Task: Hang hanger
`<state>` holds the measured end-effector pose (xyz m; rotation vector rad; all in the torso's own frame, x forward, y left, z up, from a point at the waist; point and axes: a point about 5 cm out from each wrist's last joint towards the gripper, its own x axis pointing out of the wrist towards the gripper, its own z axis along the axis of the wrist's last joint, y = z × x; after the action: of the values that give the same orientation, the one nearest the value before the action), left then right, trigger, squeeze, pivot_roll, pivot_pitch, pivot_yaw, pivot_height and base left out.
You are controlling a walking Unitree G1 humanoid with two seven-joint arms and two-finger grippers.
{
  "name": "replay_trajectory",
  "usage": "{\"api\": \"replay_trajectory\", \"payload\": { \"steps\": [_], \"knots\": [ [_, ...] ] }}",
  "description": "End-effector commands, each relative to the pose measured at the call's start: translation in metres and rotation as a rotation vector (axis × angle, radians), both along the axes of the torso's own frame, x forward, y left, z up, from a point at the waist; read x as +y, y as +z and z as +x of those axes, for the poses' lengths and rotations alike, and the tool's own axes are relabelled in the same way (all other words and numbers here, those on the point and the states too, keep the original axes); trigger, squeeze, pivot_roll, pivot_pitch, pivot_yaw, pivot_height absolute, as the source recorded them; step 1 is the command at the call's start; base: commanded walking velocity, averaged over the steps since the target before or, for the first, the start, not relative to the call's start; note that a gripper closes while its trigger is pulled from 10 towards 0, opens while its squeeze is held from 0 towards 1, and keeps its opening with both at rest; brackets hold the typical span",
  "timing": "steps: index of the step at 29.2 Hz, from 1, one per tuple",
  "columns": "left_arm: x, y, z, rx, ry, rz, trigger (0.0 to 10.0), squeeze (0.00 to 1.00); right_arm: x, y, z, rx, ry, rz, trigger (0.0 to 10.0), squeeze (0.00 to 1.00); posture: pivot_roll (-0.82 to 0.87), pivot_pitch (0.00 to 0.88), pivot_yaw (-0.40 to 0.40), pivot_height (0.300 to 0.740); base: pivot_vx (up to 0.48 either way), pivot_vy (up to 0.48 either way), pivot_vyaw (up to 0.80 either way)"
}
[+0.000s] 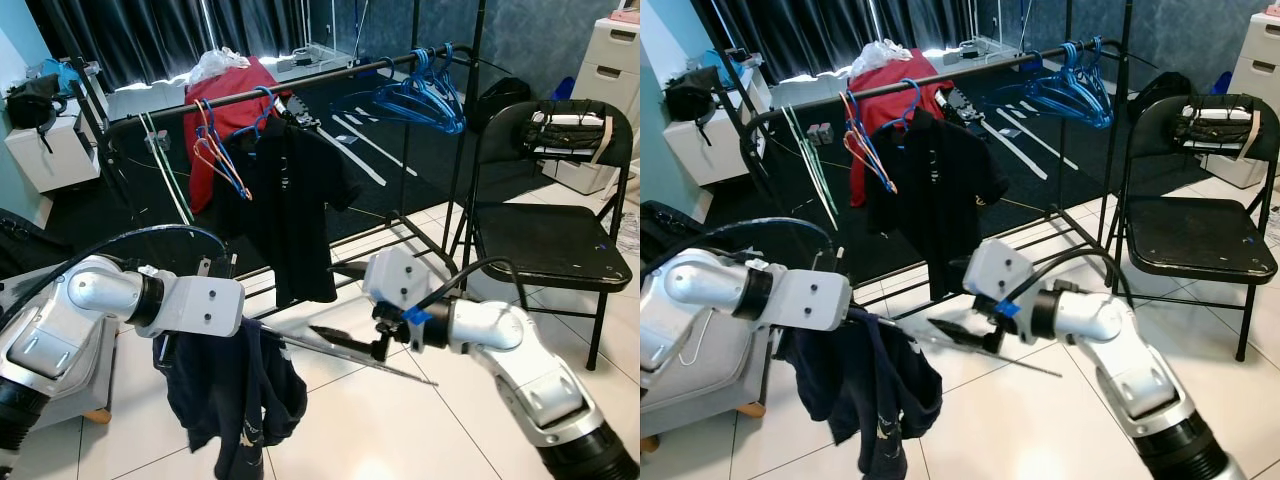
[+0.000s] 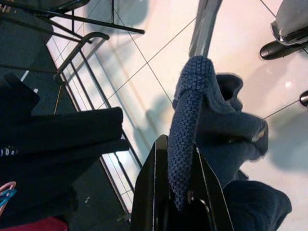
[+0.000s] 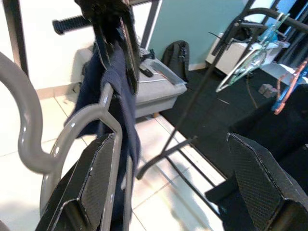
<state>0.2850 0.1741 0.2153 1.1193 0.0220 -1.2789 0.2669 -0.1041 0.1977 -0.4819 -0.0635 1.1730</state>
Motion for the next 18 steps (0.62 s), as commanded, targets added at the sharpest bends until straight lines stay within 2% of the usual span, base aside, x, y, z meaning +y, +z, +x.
{"api": "replay_trajectory", "payload": {
  "steps": [1,5,6,7,8,9,10,13,14,16,17,18],
  "knots": [
    [-0.002,0.004,0.004,-0.023,0.02,-0.019,10.0,0.0,0.01,-0.003,-0.01,0.043,0.07,0.017,10.0,0.0,-0.11,0.0,0.115,0.74,0.0,0.0,0.0],
    [0.0,0.004,0.008,-0.035,0.055,-0.019,10.0,0.0,0.001,0.005,-0.005,0.03,0.022,0.048,10.0,0.0,-0.11,0.0,0.116,0.74,0.0,0.0,0.0],
    [0.006,0.003,0.012,-0.044,0.094,-0.002,10.0,0.0,-0.013,0.014,0.001,0.014,-0.038,0.072,10.0,0.0,-0.11,0.0,0.112,0.74,0.0,0.0,0.0],
    [0.006,0.003,0.012,-0.044,0.094,-0.002,10.0,0.0,-0.013,0.014,0.001,0.014,-0.038,0.072,10.0,0.0,-0.11,0.0,0.112,0.74,0.0,0.0,0.0],
    [0.018,0.0,0.019,-0.06,0.163,0.031,10.0,0.0,-0.038,0.026,0.005,-0.002,-0.115,0.1,10.0,0.0,-0.11,0.0,0.113,0.74,0.0,0.0,0.0],
    [0.018,0.0,0.019,-0.06,0.163,0.031,10.0,0.0,-0.038,0.026,0.005,-0.002,-0.115,0.1,10.0,0.0,-0.11,0.0,0.113,0.74,0.0,0.0,0.0],
    [0.027,-0.001,0.024,-0.079,0.221,0.051,10.0,0.0,-0.057,0.032,-0.002,0.02,-0.128,0.1,10.0,0.0,-0.11,0.0,0.113,0.74,0.0,0.0,0.0],
    [0.03,-0.001,0.025,-0.085,0.236,0.055,10.0,0.0,-0.061,0.034,-0.005,0.032,-0.124,0.096,10.0,0.0,-0.11,0.0,0.113,0.74,0.0,0.0,0.0],
    [0.034,-0.001,0.028,-0.099,0.268,0.066,10.0,0.0,-0.066,0.03,-0.024,0.119,-0.044,0.054,10.0,0.0,-0.12,0.0,0.116,0.74,0.0,0.0,0.0],
    [0.034,-0.001,0.028,-0.099,0.268,0.066,10.0,0.0,-0.066,0.03,-0.024,0.119,-0.044,0.054,10.0,0.0,-0.12,0.0,0.116,0.74,0.0,0.0,0.0],
    [0.033,-0.001,0.03,-0.104,0.274,0.054,10.0,0.0,-0.062,0.023,-0.042,0.205,0.047,0.008,10.0,0.0,-0.13,0.0,0.121,0.74,0.0,0.0,0.0],
    [0.033,-0.001,0.03,-0.104,0.274,0.054,10.0,0.0,-0.062,0.023,-0.042,0.205,0.047,0.008,10.0,0.0,-0.13,0.0,0.121,0.74,0.0,0.0,0.0]
  ]
}}
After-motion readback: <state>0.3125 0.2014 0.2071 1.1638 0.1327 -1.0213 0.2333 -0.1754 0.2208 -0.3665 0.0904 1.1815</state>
